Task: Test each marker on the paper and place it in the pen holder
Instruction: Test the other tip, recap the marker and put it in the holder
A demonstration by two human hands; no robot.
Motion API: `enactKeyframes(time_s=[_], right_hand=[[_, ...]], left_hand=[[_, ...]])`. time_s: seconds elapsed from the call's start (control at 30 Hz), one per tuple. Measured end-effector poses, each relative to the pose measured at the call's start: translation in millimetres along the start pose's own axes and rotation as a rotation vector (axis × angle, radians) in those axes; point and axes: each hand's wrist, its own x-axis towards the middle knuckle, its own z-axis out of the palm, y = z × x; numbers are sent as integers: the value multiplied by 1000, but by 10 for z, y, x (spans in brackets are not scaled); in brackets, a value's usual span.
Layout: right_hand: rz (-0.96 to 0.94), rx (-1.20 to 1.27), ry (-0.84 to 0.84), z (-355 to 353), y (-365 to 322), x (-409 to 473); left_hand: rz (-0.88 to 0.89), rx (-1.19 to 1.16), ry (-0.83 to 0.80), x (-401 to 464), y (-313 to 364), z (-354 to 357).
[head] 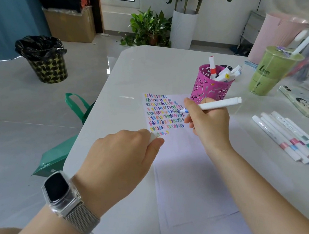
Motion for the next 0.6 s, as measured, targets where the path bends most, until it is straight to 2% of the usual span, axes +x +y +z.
enactKeyframes(time_s=[0.37, 0.6], right_hand=[[-62, -106, 20, 82, 196, 0], [-107, -163, -29, 114, 190, -24]], left_hand=[[-2, 50, -143, 14, -76, 52], [-4, 61, -143, 17, -68, 25]])
